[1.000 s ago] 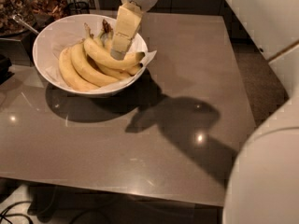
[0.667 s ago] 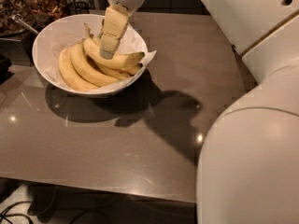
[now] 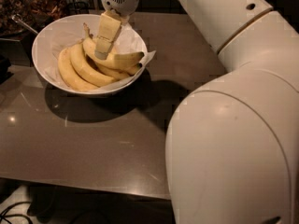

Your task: Pick banana from white bowl

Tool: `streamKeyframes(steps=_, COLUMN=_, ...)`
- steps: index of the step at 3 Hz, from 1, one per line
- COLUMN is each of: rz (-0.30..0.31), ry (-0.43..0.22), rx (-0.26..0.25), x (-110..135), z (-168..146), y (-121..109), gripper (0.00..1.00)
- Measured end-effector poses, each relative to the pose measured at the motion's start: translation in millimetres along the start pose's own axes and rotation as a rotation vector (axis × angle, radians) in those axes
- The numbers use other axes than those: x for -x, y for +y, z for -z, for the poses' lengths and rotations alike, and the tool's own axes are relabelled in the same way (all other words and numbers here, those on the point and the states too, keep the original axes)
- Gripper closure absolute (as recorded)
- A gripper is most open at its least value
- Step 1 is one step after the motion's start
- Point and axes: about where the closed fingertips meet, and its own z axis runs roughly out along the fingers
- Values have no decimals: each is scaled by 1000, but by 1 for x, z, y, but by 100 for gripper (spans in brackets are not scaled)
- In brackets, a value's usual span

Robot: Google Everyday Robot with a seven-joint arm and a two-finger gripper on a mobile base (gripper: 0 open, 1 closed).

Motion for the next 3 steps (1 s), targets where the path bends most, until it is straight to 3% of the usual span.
streamKeyframes(steps=2, rz=-78, ry=6, rx=51, x=-10, z=-23, y=-11, gripper=27)
streamKeyframes(steps=3, rz=-92, ry=18, rx=63, x=-11, z=-31, y=-12, gripper=30)
